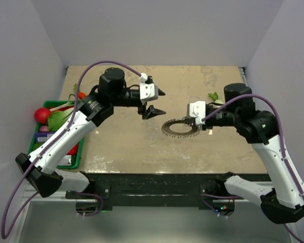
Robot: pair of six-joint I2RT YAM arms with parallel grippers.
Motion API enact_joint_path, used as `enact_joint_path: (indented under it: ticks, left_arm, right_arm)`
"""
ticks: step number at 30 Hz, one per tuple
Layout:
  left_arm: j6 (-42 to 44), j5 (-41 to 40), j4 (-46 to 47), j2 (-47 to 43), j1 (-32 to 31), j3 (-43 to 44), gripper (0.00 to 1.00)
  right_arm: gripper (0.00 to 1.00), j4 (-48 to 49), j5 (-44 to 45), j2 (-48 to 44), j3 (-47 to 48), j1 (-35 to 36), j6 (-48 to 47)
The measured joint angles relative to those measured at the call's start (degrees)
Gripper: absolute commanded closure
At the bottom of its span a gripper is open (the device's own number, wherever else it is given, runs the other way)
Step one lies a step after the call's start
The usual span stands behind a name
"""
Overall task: Remove the keys from the keyring
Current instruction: Remove the key from the keyring.
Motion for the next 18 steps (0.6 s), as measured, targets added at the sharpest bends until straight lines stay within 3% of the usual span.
enact_joint_path:
  ticks: [7,18]
  left_arm:
    - [0.68,-2.21,1.38,3.93,0.33,-0.13,0.29]
    - [-2.4,14.25,2.36,8.22,-0.57,-0.13,0.34]
  right_arm:
    - [1.0,-7.87,-3.98,2.45,3.19,0.0,-8.39]
    - [1.0,-8.79,-6.91,1.22,1.81,0.0,-14.53]
